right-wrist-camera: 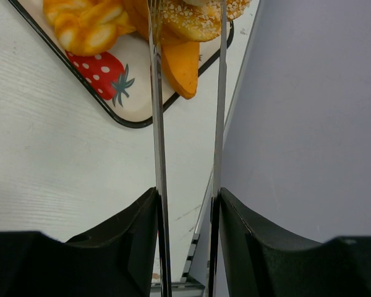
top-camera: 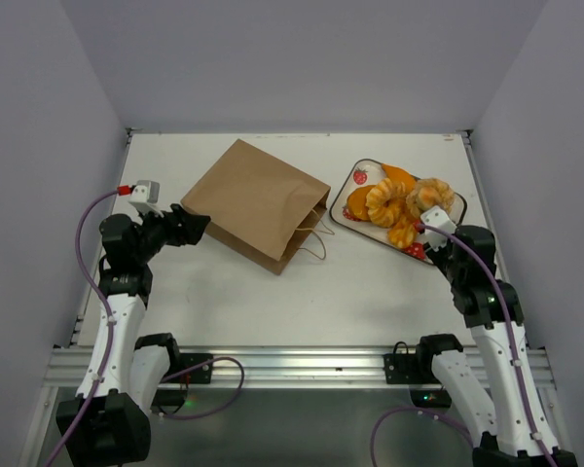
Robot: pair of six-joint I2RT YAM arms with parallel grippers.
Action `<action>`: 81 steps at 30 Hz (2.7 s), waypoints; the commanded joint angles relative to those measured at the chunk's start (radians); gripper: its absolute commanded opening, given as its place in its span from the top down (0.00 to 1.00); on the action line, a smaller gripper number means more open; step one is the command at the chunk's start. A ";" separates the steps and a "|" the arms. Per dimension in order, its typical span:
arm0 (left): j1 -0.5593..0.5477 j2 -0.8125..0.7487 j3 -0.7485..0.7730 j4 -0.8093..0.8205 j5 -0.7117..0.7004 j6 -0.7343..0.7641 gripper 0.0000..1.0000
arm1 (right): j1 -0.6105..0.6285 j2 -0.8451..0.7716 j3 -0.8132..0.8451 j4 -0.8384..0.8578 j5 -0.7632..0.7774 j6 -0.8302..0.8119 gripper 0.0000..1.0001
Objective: Take the fake bread out of the paper bag
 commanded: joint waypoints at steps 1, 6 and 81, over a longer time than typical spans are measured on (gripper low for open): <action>-0.009 -0.003 0.003 0.009 -0.001 0.018 0.18 | -0.005 -0.006 0.050 0.029 -0.014 0.013 0.55; -0.009 -0.002 0.003 0.010 -0.001 0.020 0.18 | -0.005 -0.011 0.068 0.025 -0.036 0.022 0.55; -0.921 0.236 0.317 -0.215 -0.664 0.277 0.20 | -0.005 0.147 0.151 -0.025 -0.654 0.153 0.58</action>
